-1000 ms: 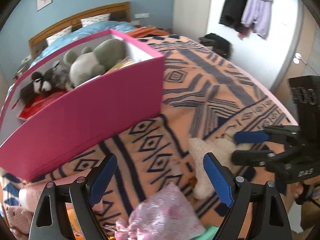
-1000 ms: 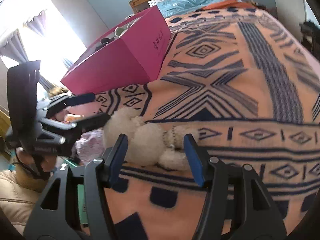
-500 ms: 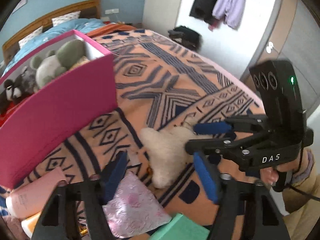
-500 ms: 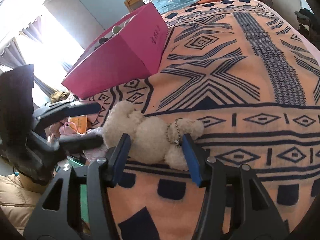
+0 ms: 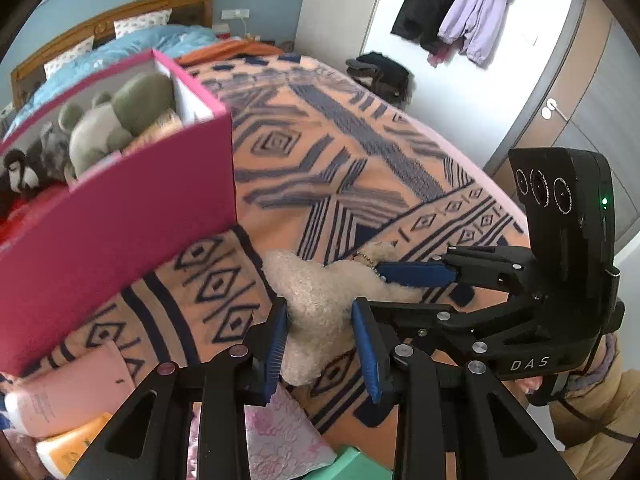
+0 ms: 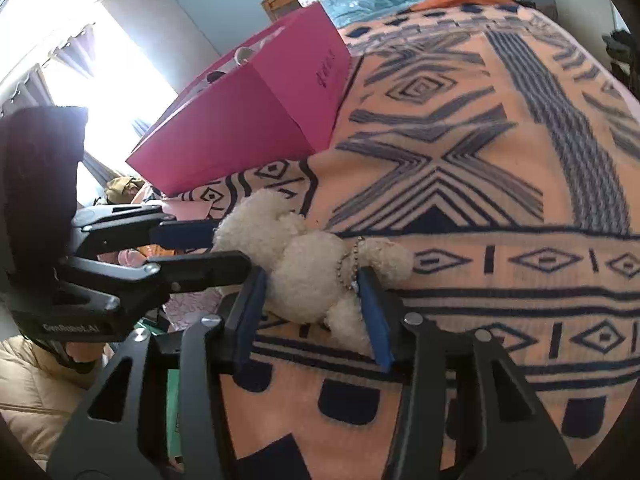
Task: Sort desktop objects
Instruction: 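Lift the cream plush bunny off the bedspread with the right gripper, then carry the bunny over the magenta box and lower it inside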
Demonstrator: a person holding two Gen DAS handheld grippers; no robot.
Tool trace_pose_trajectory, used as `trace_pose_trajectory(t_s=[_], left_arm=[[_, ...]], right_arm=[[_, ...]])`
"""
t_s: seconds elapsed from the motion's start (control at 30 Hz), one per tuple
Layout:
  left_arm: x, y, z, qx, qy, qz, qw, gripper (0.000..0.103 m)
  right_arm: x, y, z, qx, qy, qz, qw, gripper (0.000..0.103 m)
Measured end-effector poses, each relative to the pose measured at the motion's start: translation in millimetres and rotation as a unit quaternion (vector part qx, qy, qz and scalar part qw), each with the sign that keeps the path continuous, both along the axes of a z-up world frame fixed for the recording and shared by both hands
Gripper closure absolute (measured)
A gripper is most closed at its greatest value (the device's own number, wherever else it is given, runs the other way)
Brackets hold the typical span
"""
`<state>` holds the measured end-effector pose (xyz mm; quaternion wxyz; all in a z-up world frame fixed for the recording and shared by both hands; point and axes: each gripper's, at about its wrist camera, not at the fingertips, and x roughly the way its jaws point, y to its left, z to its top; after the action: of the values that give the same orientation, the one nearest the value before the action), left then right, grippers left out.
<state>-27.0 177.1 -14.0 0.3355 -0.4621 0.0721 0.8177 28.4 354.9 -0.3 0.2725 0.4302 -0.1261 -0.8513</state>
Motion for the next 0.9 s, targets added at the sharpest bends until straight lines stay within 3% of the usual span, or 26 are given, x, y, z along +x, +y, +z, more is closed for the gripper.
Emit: trace_pose_trajectory(t_s=[0.27,0.57,0.9], left_arm=[[-10.6,-11.2,45.6,0.034,0.046,0.016,0.9982,0.07],[-36.5,-30.6,97.3,0.048,0.118,0.054,0.9903,0.07],[-84.0,-62.6,122.0,0.058,0.146,0.099,0.9826,0.07]], right_arm=[[-7.5,-12.5,49.6,0.039,0.088,0.01,0.995,0.054],[-42.1,-40.2,109.3,0.064,0.189,0.035,0.979,0.054],[-94.0,-70.4,137.1,0.064,0.227,0.066,0.969,0.054]])
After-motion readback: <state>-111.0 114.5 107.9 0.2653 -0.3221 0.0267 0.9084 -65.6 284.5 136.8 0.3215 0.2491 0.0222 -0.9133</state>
